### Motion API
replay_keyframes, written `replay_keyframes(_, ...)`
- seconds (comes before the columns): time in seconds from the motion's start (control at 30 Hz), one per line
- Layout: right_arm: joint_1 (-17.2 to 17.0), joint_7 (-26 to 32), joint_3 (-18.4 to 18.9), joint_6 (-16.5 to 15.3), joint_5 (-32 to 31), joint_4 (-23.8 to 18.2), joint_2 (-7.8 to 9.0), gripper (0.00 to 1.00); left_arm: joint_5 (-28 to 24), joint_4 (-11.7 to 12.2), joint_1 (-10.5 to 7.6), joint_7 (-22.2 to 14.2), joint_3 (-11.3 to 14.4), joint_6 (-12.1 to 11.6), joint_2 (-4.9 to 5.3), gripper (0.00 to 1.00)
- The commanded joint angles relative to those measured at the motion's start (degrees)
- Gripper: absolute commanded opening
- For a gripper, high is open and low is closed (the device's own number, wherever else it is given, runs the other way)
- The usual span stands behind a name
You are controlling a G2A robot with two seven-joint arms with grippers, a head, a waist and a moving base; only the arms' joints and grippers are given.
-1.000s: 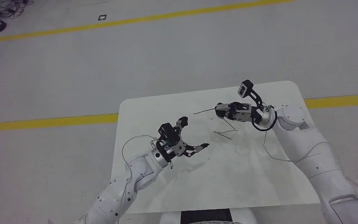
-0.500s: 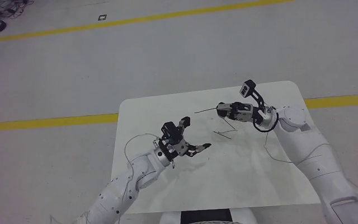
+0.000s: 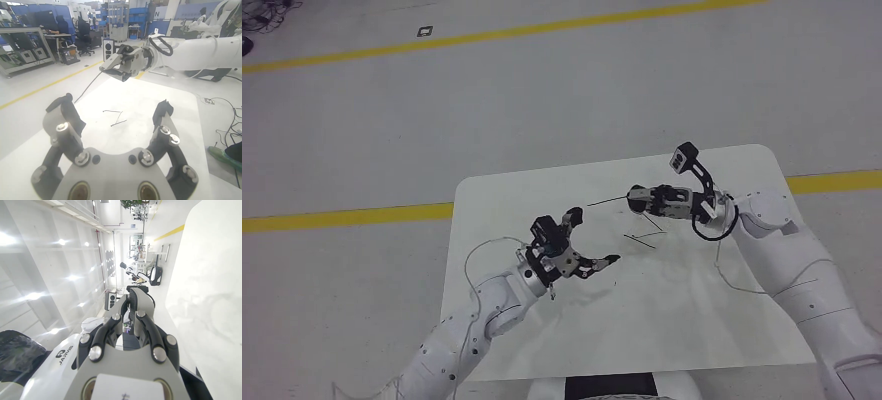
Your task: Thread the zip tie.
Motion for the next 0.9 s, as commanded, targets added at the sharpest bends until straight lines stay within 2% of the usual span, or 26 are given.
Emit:
replay_keyframes(0.0, -0.03, 0.50, 0.17, -1.73, -0.74, -0.22, 0.11, 0.00, -2.15, -0.35, 0.22, 0.23, 0.07, 0.00, 0.11, 1.00)
replay_keyframes(0.1, -0.04, 1.37, 0.40, -4.90, -1.49, -0.42, 0.23, 0.00, -4.88, -0.41, 0.14, -1.51, 0.14, 0.00, 0.47, 1.00)
replay_keyframes(0.3, 0.03, 1.14, 0.58, -8.86, -3.34, -0.22, 0.39, 0.00, -8.07, -0.27, 0.30, -2.97, -0.40, 0.00, 0.87, 1.00)
replay_keyframes(0.43, -0.25, -0.09, 1.47, -8.86, -5.98, -2.03, 0.49, 0.00, -10.96, -0.42, 0.28, -3.44, 0.35, 0.00, 0.95, 1.00)
replay_keyframes(0.73, -0.25, -0.09, 1.47, -8.86, -5.98, -2.03, 0.49, 0.00, -10.96, -0.42, 0.28, -3.44, 0.35, 0.00, 0.95, 1.00)
replay_keyframes(0.8, -0.32, -0.85, 1.50, -8.86, -7.18, -2.42, 0.53, 0.00, -12.88, -0.55, 0.37, -4.31, 0.53, 0.00, 0.80, 1.00)
replay_keyframes(0.87, -0.98, -1.89, 1.36, -8.86, -10.81, -3.94, 0.71, 0.00, -17.45, -1.01, 0.76, -5.33, 0.82, 0.00, 0.70, 1.00)
